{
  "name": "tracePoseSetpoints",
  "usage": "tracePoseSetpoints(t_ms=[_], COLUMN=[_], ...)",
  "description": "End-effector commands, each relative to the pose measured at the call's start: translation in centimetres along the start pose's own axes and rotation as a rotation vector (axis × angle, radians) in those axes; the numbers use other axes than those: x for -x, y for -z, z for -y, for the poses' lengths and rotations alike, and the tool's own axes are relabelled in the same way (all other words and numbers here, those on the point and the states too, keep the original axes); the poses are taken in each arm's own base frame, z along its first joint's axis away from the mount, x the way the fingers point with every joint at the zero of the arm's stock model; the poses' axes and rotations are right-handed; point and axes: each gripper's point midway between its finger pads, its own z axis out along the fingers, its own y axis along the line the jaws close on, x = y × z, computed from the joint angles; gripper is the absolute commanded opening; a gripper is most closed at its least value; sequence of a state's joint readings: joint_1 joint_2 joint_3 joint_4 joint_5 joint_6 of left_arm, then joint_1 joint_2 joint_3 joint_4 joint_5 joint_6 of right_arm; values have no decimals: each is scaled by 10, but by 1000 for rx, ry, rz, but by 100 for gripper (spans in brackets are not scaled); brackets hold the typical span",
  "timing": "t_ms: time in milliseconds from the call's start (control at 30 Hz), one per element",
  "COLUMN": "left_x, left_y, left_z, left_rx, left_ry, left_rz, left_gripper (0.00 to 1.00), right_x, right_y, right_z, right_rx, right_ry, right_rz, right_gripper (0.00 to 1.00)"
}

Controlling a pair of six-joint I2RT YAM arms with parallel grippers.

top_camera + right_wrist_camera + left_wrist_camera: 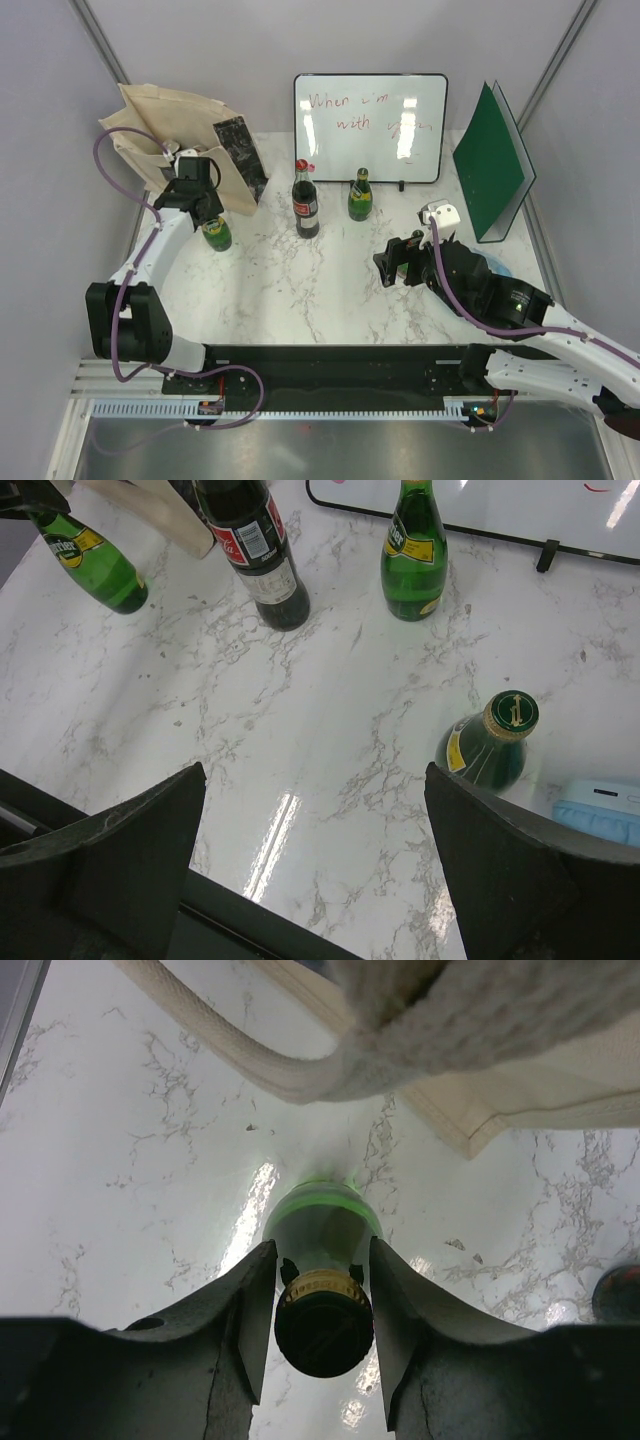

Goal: Place the beverage into the canvas bag

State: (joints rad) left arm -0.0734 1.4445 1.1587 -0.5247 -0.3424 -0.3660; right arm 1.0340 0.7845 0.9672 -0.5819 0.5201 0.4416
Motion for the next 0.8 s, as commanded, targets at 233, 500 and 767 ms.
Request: tracePoseSetpoints(t_ms=[233, 500, 767], left_x=[13, 30, 47], left_y=[1, 32, 84], left_z=[-6, -8, -18], left_rx=[23, 1, -18], left_ry=[-12, -60, -80], left_rz=[58, 95, 127], left_gripper=[20, 2, 2], right_x=[11, 9, 4], right_y=[2, 1, -6], right_z=[-2, -1, -9], right_rx=[9, 8, 24], right_ry=[-36, -37, -36], right_rz=[44, 40, 18], right_gripper=[98, 98, 98])
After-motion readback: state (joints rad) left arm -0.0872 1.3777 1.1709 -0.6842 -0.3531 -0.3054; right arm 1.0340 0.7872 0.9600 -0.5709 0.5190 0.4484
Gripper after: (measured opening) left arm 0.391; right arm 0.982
